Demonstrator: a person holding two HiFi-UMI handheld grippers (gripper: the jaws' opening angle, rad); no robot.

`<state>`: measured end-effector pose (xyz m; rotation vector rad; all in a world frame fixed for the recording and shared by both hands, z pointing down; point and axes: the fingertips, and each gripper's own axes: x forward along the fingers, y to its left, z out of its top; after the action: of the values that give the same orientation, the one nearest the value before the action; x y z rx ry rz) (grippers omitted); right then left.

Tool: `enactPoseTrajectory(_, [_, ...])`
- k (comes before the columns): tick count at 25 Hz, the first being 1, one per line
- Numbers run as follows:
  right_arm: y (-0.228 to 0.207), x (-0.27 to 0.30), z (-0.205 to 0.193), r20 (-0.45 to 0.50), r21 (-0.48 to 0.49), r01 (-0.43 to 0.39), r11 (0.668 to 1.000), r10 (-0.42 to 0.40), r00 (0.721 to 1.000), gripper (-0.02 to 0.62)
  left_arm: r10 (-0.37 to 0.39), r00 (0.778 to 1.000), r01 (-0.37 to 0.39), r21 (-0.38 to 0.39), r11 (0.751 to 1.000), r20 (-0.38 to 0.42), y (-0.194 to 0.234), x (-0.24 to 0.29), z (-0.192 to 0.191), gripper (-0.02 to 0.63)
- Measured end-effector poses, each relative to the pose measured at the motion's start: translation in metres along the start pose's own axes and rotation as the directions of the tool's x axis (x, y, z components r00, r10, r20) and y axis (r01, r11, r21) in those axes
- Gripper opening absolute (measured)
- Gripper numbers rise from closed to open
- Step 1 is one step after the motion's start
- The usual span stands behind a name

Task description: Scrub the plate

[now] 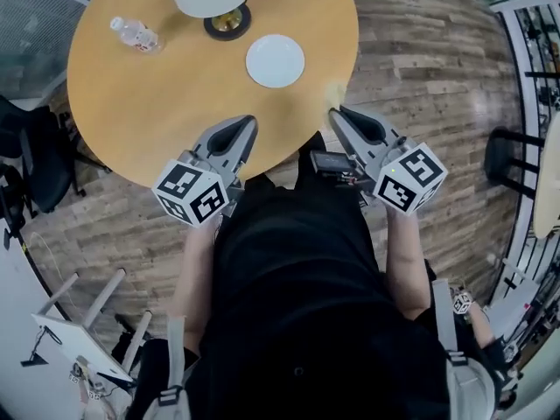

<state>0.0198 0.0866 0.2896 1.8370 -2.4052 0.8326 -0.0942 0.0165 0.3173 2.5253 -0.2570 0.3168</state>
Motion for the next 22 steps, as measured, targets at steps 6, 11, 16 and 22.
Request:
enactPoseTrajectory(6, [-0.045, 0.023, 0.037, -0.048, -0.050, -0.114, 0.992, 0.112, 0.993, 0.028, 0.107, 0.993, -0.099, -0.130, 0.987, 0.058, 0.013, 0.034, 0.007, 0.012])
enactPoseTrajectory(11, [-0.086, 0.031, 0.049, -0.103, -0.053, -0.194, 0.979, 0.188, 0.977, 0.028, 0.193, 0.976, -0.158, -0.274, 0.949, 0.105, 0.024, 0.069, 0.004, 0.012])
enactPoseTrajectory(16, [-0.121, 0.046, 0.044, -0.196, -0.027, -0.274, 0.961, 0.264, 0.944, 0.028, 0.310, 0.943, -0.241, -0.393, 0.887, 0.121, 0.042, 0.095, -0.008, 0.012])
enactPoseTrajectory(22, [-0.134, 0.076, 0.028, -0.315, -0.012, -0.344, 0.939, 0.323, 0.893, 0.028, 0.420, 0.902, -0.316, -0.515, 0.797, 0.098, 0.069, 0.103, -0.043, 0.012])
